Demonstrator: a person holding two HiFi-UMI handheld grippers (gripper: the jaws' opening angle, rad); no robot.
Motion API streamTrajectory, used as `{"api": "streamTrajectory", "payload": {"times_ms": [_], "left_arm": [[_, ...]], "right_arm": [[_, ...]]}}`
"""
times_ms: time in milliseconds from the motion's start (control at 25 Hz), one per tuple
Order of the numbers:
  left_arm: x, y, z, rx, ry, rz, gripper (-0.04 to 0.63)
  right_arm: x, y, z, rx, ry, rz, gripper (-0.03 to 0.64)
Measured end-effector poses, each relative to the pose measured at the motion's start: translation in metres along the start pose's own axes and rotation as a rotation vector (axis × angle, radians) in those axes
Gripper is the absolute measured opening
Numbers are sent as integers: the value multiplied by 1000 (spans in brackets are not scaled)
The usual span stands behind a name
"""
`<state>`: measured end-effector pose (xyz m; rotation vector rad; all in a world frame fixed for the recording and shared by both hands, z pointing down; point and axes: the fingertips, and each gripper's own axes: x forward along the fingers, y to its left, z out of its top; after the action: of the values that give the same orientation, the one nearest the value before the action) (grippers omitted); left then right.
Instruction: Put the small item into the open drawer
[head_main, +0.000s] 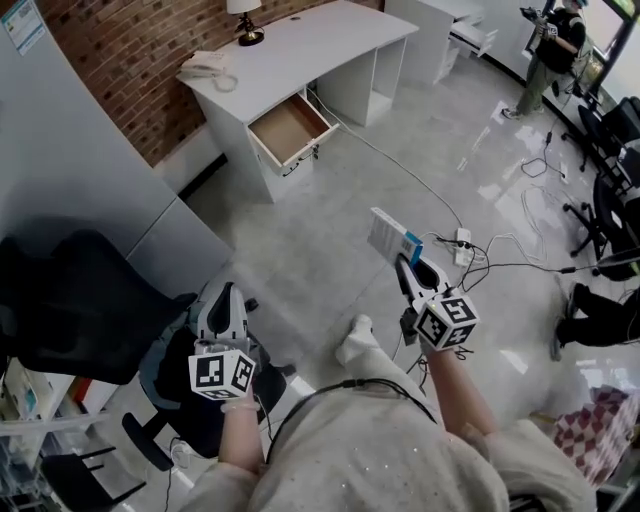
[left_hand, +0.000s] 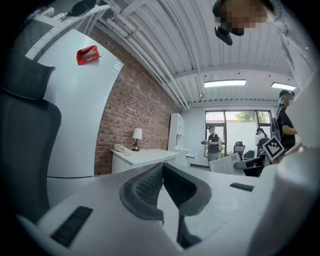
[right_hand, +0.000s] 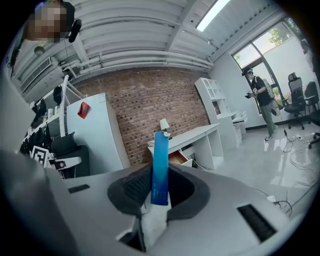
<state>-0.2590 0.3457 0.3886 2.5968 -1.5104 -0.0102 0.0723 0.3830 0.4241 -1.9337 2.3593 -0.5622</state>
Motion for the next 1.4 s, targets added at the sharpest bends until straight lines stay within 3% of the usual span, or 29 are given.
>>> {"api": "streamTrajectory", "payload": {"times_ms": [680,1400], "left_arm": [[156,-20,18,10,-41,115,5],[207,-23,5,28,22,109,6]], "right_arm": [[115,-115,59,-18,28,111,77],[156,-147,55,40,63,125,77]]}}
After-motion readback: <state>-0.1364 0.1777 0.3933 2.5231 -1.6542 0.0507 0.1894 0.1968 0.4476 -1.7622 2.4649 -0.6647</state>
